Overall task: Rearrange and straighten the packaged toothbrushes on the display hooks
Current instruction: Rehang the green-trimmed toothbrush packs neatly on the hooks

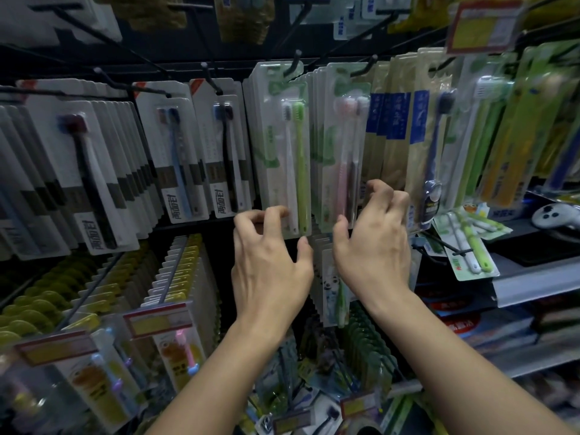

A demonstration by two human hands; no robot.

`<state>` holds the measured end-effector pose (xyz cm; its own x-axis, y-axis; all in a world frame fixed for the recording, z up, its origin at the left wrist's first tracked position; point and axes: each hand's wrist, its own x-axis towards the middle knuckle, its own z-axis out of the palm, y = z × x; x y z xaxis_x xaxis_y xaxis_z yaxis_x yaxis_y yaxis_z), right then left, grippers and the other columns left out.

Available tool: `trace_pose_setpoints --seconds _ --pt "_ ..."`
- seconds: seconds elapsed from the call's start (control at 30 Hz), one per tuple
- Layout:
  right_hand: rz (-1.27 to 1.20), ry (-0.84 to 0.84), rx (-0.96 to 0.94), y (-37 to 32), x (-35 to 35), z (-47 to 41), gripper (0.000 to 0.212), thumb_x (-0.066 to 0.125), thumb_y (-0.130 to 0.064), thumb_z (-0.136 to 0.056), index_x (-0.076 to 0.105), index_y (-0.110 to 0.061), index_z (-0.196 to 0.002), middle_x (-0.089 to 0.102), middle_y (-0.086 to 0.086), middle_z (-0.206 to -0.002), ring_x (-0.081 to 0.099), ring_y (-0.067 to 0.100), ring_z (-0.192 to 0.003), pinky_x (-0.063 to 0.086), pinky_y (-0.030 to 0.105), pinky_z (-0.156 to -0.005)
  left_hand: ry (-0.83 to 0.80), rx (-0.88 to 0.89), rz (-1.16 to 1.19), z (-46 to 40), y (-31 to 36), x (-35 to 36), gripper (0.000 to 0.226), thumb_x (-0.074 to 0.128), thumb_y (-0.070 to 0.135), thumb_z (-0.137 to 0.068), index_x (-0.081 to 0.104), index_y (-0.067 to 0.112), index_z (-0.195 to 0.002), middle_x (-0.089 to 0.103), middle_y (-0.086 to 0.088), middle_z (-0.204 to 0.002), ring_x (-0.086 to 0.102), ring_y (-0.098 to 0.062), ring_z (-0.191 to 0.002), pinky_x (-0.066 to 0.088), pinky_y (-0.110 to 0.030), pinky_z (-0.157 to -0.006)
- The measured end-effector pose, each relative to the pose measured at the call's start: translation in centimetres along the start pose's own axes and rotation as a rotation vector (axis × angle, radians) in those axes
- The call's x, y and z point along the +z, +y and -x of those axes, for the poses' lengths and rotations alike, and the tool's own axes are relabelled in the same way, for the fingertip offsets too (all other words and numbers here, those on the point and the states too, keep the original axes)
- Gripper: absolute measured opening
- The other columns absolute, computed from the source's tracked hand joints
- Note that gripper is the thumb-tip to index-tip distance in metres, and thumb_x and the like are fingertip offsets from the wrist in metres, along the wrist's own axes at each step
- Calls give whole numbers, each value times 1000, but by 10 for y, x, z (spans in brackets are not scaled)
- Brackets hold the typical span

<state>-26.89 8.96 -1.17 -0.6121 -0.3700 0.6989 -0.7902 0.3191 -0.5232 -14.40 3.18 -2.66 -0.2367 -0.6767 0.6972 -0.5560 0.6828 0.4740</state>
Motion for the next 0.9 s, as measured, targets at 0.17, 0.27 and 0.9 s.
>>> trace_pose_setpoints --seconds 0.17,0.27,0.9 --pt "-25 12 4 0 -2 1 55 64 -30 -95 36 -14 -140 39 11 -131 61 38 -101 54 48 -80 -4 4 4 0 -2 -6 42 66 45 -95 52 33 -133 34 3 -122 55 -19 -108 47 -27 -76" --pt "-35 22 0 -2 -2 2 56 65 -29 -95 37 -14 -141 39 12 -132 60 37 -104 54 48 -82 -9 12 14 2 -3 -10 41 65 44 -96 53 33 -133 34 6 -121 57 -18 -104 51 -29 -76" --pt "-190 112 -142 -19 6 11 10 58 -26 -101 57 -16 -101 58 1 -98 58 23 -88 42 32 -73 83 -10 35 -1 -23 -39 29 66 37 -96 57 27 -121 52 7 -110 60 -14 -92 54 -36 -75"
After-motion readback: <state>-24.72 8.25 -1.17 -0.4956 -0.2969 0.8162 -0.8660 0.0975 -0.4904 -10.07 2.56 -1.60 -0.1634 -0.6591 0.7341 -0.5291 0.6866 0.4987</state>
